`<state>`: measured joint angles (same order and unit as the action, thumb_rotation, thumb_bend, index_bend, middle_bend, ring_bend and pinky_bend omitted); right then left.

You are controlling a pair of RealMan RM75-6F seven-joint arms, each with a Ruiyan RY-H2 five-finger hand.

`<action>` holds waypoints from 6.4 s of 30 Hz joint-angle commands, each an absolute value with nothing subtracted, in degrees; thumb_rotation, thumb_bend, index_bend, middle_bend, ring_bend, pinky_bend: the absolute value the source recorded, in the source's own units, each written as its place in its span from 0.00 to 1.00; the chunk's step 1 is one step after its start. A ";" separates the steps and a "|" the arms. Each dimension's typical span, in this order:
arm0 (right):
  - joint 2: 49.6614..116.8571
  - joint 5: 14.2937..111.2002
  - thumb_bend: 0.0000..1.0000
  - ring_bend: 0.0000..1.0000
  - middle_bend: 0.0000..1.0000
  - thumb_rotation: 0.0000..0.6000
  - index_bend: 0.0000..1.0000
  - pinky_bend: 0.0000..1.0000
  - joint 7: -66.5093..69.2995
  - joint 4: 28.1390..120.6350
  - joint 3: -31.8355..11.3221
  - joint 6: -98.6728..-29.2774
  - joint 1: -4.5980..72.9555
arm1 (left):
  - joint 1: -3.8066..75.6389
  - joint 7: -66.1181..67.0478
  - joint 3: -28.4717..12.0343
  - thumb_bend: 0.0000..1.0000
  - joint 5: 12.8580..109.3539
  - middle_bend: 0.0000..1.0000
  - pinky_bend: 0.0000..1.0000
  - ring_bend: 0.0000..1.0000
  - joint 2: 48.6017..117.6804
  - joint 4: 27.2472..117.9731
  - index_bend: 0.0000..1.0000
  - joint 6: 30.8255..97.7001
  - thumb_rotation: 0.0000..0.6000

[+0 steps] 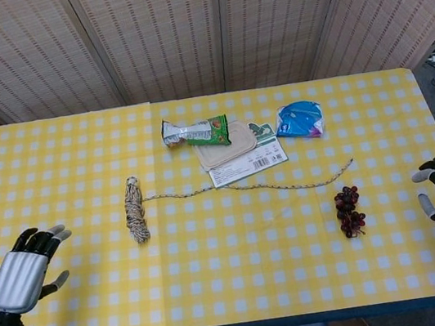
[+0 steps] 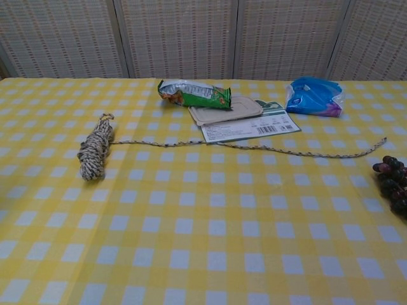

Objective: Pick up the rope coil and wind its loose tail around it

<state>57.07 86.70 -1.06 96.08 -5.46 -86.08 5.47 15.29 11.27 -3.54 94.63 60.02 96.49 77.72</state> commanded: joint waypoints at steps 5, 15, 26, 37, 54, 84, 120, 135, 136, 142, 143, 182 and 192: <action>56.75 86.29 0.36 0.20 0.32 1.00 0.40 0.34 -1.47 96.60 -5.52 -85.78 5.51 | 22.31 13.69 -4.37 0.31 96.43 0.26 0.17 0.24 62.25 96.68 0.33 69.35 1.00; 56.81 85.79 0.36 0.20 0.32 1.00 0.40 0.34 -1.49 96.59 -5.59 -85.65 5.46 | 27.97 25.18 -5.56 0.51 88.83 0.18 0.13 0.13 65.80 98.59 0.32 58.68 1.00; 56.76 85.42 0.36 0.20 0.32 1.00 0.40 0.34 -0.38 95.81 -5.50 -85.96 5.00 | 30.42 45.11 -5.18 0.58 79.98 0.09 0.11 0.05 72.49 98.11 0.30 56.73 1.00; 56.70 85.27 0.36 0.20 0.32 1.00 0.40 0.34 0.50 95.20 -5.26 -85.95 4.63 | 33.84 51.40 -2.44 0.58 79.14 0.11 0.10 0.05 77.31 95.57 0.29 54.03 1.00; 56.64 85.24 0.36 0.20 0.32 1.00 0.40 0.34 0.79 95.33 -5.14 -86.25 4.17 | 36.09 52.10 0.03 0.58 77.22 0.27 0.10 0.11 79.17 90.46 0.35 52.41 1.00; 56.62 85.51 0.36 0.20 0.32 1.00 0.40 0.34 1.75 95.11 -5.18 -87.37 3.35 | 32.18 52.65 -3.77 0.33 59.12 0.26 0.10 0.11 72.97 92.92 0.18 63.67 1.00; 55.83 84.89 0.36 0.20 0.32 1.00 0.40 0.34 2.03 95.34 -5.26 -87.24 2.83 | 40.62 47.16 -7.44 0.27 47.47 0.30 0.10 0.19 87.73 77.34 0.35 56.41 0.51; 55.65 84.56 0.36 0.20 0.32 1.00 0.40 0.34 2.11 95.46 -5.28 -87.28 2.56 | 41.43 44.21 -5.96 0.27 50.06 0.40 0.12 0.26 90.21 71.72 0.44 56.12 0.74; 55.64 84.55 0.36 0.20 0.32 1.00 0.40 0.34 2.09 95.50 -5.28 -87.25 2.55 | 41.43 44.10 -5.75 0.27 50.43 0.40 0.12 0.26 90.41 71.13 0.45 56.10 0.79; 55.55 84.40 0.36 0.20 0.32 1.00 0.40 0.34 1.88 95.71 -5.29 -87.34 2.41 | 41.12 40.83 -5.79 0.27 52.27 0.46 0.14 0.30 91.63 68.15 0.50 55.81 0.87; 55.52 84.37 0.36 0.20 0.32 1.00 0.40 0.34 1.82 95.76 -5.30 -87.36 2.39 | 41.08 40.37 -5.82 0.27 52.52 0.47 0.15 0.31 91.74 67.74 0.51 55.72 0.87; 52.85 82.20 0.37 0.20 0.32 1.00 0.40 0.34 -11.45 105.84 -9.32 -68.92 17.12 | 37.67 9.16 -20.05 0.27 67.01 0.68 0.35 0.49 73.11 95.81 0.68 68.22 0.90; 59.38 75.58 0.39 0.20 0.32 1.00 0.40 0.34 -17.32 104.11 -11.65 -57.75 27.22 | 37.78 10.26 -23.14 0.27 63.60 0.69 0.35 0.49 69.90 105.82 0.69 70.08 0.89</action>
